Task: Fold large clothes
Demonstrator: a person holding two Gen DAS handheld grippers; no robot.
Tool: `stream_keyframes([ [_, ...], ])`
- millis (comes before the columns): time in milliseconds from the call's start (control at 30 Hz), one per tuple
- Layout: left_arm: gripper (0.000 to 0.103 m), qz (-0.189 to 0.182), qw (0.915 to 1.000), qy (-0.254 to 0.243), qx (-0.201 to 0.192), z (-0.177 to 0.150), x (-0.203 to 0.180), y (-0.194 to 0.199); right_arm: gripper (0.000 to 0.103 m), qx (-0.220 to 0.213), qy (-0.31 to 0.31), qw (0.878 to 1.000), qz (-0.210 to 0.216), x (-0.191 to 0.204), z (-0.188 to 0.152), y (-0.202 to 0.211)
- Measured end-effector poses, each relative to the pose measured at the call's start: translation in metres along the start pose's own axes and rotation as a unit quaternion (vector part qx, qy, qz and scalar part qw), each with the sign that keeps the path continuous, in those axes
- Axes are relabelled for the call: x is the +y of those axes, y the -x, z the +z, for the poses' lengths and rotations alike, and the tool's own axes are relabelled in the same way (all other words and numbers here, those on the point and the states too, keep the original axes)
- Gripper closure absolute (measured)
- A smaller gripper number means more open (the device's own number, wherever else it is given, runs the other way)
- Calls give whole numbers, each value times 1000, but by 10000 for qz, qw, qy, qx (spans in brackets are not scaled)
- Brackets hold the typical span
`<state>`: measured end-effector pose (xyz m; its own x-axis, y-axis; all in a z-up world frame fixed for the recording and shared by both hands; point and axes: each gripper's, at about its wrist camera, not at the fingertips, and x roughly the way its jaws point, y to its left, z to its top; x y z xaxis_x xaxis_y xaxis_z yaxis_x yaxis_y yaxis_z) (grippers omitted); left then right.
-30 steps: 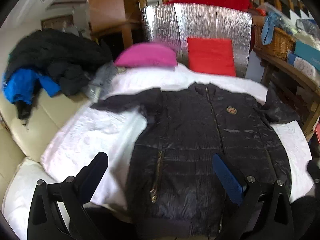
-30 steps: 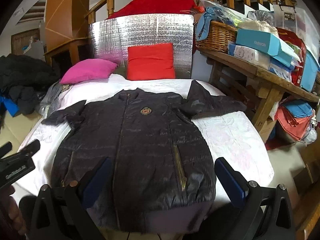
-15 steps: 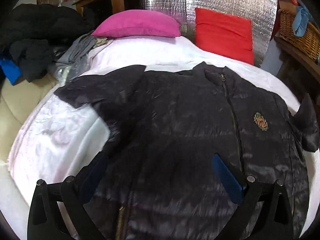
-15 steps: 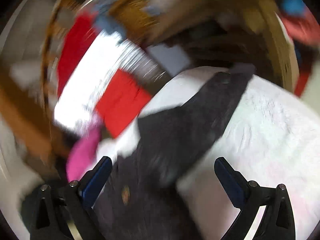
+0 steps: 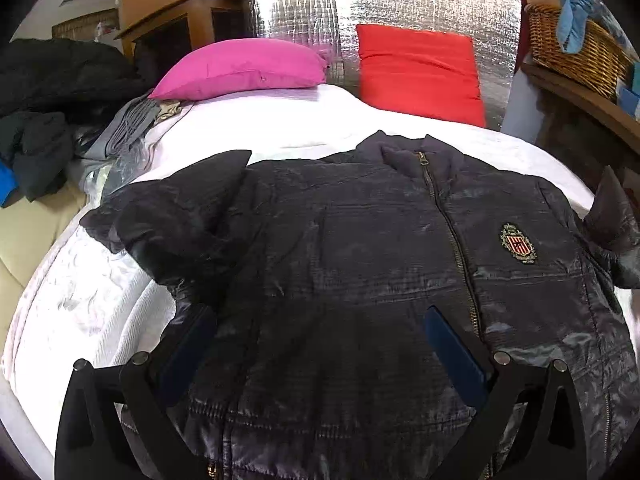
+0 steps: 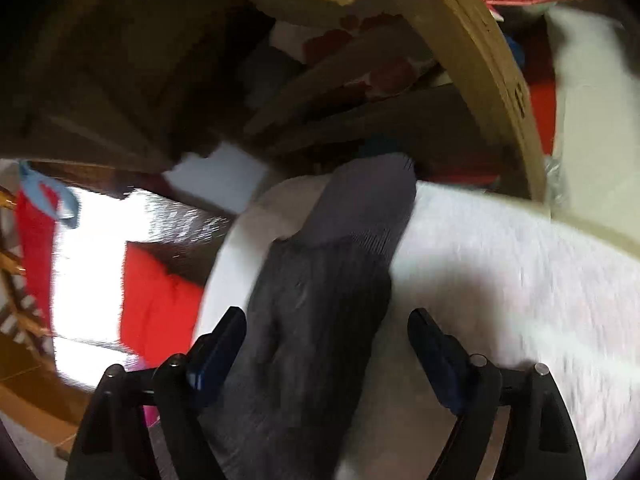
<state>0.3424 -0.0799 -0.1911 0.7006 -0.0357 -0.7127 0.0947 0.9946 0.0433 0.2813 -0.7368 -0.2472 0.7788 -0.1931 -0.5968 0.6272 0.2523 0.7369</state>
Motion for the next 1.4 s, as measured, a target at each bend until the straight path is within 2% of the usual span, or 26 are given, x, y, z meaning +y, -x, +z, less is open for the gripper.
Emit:
stream_keyframes([
  [133,0,40,9999,-40,122,-1,-5,-8,39,-128,756,9954,-578,21,8,-22],
  [200,0,24,9998,-61,167,-1,-8,-10,61,-254,1102,9901,-834,28,4,-28],
  [267,0,31,9999,-76,143,-1,-10,-8,70,-276,1113,9904,-768,30,1,-28],
  [300,0,37,9999,-70,128,-1,-11,-7,78,-290,1110,9909,-703,28,0,-25],
  [400,0,76,10000,7,18,0,-7,0,79,-378,1111,9930,-138,39,-5,-4],
  [500,0,93,9998,193,-32,3,3,4,80,-289,1151,9918,484,64,-23,15],
  [667,0,125,9983,563,-109,5,24,10,80,-31,1599,9772,1399,121,-88,55],
  [800,0,124,9965,810,-194,7,42,15,80,392,2020,9585,1975,155,-160,86],
  [900,0,141,9952,948,-178,9,56,14,80,833,2452,9373,2332,178,-223,105],
  [1100,0,32,9885,1506,-107,9,95,17,80,2038,2962,8955,2623,191,-331,108],
  [1133,0,-36,9870,1601,-107,8,101,19,80,2179,3004,8903,2640,190,-341,106],
  [1167,0,-96,9860,1663,-107,7,105,20,78,2467,3090,8788,2673,190,-358,101],
  [1233,0,-255,9843,1744,-110,5,110,21,76,2928,3108,8659,2607,188,-379,94],
  [1267,0,-370,9840,1739,-98,4,111,22,65,3256,3072,8576,2531,186,-389,87],
  [1300,0,-471,9836,1737,-69,4,112,22,33,3487,3053,8508,2478,186,-397,81],
  [1333,0,-596,9828,1747,-17,4,112,21,19,3788,2992,8417,2419,183,-404,76],
  [1367,0,-727,9813,1781,40,4,113,20,14,3964,2884,8379,2400,179,-405,73],
  [1400,0,-868,9789,1845,95,3,114,19,14,4013,2806,8370,2443,176,-405,73],
])
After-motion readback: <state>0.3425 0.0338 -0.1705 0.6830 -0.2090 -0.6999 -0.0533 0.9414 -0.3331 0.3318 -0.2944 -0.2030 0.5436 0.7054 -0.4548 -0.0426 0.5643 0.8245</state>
